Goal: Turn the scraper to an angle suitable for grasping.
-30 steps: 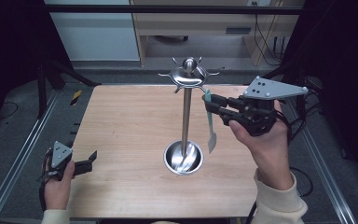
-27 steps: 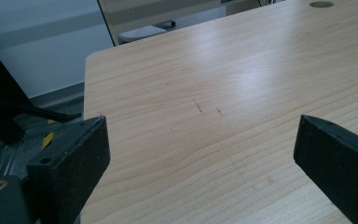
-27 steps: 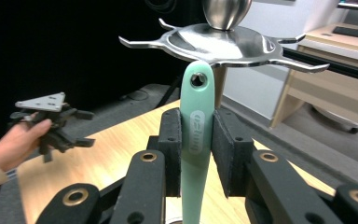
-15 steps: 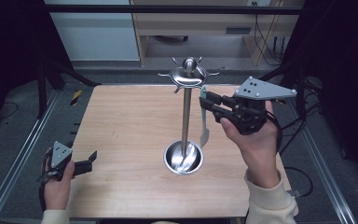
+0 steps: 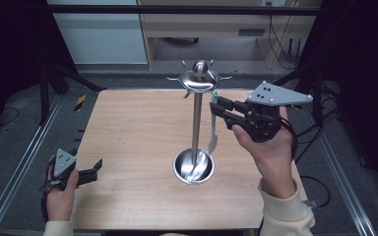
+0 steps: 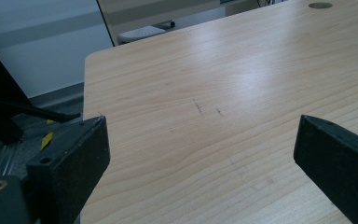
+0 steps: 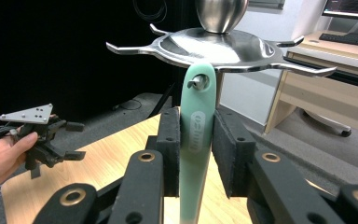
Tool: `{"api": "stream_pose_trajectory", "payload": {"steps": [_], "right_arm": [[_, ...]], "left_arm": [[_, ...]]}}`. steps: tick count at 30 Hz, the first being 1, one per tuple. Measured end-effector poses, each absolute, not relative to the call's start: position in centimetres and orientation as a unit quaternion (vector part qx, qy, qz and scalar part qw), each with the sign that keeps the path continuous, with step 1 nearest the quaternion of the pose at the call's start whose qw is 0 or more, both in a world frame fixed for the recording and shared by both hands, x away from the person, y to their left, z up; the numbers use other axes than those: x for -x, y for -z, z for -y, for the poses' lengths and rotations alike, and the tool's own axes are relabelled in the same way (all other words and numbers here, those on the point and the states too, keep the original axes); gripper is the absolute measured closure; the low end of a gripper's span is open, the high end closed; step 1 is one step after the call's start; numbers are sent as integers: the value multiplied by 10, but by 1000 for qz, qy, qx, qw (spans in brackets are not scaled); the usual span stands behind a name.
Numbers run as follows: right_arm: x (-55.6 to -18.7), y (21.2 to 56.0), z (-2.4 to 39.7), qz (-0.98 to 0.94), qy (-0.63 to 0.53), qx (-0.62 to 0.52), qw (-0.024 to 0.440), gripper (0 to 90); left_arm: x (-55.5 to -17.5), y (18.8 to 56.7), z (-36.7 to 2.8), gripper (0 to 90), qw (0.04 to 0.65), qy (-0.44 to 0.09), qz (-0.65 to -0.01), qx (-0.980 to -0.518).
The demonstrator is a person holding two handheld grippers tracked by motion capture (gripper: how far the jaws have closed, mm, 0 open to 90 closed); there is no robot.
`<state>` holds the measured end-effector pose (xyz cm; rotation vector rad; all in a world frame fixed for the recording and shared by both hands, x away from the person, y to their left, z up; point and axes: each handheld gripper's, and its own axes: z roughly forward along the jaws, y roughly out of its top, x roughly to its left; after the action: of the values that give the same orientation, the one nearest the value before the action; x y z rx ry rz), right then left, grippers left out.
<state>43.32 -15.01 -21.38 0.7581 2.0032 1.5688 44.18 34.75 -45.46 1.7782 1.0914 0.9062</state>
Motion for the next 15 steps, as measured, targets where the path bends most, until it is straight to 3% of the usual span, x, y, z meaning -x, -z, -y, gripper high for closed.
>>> {"api": "stream_pose_trajectory", "payload": {"steps": [5,11,15], "right_arm": [[-434,215,149,-733,-572,-279,240,688],[-433,214,152,-740,-563,-277,243,580],[-434,213,159,-736,-558,-291,250,445]], "left_arm": [[-442,455,-347,33,420,-361,-435,-710],[-442,454,-348,33,421,-361,-436,-709],[-442,454,-349,33,421,-360,-437,-709]]}}
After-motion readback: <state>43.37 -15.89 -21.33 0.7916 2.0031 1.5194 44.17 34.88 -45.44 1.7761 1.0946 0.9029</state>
